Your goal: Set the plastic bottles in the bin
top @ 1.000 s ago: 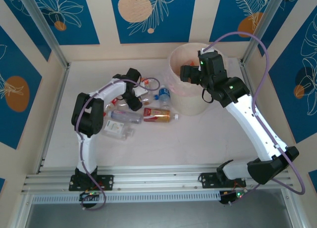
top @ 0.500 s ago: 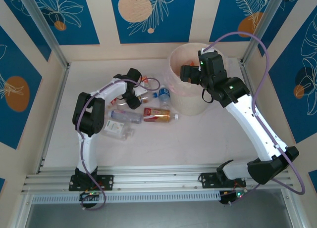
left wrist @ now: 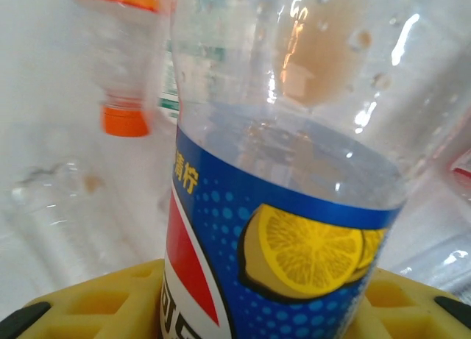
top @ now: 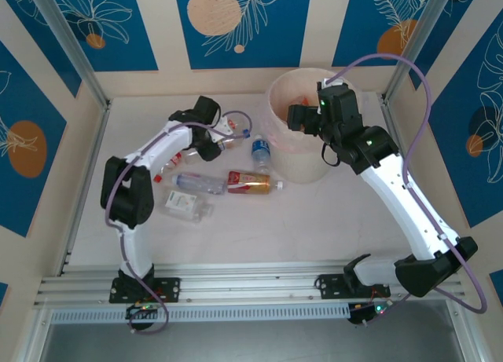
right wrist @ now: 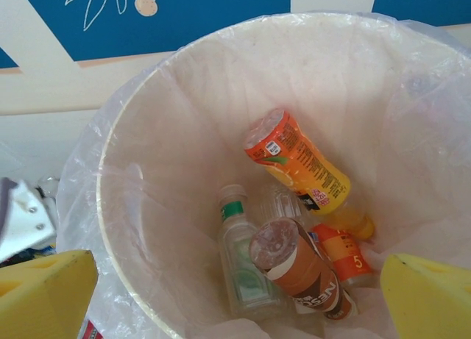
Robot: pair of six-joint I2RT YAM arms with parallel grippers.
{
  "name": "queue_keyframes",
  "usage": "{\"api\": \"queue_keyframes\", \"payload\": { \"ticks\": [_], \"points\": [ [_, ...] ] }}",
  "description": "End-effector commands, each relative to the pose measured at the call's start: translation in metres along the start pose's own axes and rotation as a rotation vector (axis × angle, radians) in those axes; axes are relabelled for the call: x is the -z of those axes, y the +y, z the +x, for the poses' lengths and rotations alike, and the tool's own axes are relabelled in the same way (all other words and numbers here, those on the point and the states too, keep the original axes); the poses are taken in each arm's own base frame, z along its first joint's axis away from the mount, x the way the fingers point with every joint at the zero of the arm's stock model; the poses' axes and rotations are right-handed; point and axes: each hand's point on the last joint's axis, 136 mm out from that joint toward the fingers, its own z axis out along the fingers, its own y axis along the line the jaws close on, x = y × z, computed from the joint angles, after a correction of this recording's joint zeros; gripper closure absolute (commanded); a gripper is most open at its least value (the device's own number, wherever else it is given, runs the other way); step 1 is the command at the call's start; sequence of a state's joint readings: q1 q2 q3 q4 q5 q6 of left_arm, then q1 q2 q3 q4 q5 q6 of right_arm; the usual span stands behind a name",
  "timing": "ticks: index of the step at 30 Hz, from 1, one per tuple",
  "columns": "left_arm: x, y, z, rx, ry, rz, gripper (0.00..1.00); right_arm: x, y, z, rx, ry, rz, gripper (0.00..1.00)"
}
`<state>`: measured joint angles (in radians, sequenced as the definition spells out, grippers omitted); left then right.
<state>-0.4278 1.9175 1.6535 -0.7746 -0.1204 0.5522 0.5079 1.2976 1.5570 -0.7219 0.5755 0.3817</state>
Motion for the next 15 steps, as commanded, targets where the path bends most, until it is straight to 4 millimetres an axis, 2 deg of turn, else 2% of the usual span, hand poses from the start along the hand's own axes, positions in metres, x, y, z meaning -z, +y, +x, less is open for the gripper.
{"api": "queue_keyframes", "payload": {
  "ticks": [1,8,15],
  "points": [
    [0.034,-0.005,-0.013,0.011,-0.099,0.001,0.54,0.009,0.005,-0.007,-0.052,-0.032,-0.057,0.01],
    [0.096,-0.006,-0.040,0.085,-0.334,0.008,0.55,0.017,0.028,-0.008,-0.116,-0.036,-0.217,0.01],
    [0.159,-0.021,-0.065,0.136,-0.591,0.100,0.56,0.031,0.069,-0.015,-0.198,-0.019,-0.511,0.01]
  ]
}}
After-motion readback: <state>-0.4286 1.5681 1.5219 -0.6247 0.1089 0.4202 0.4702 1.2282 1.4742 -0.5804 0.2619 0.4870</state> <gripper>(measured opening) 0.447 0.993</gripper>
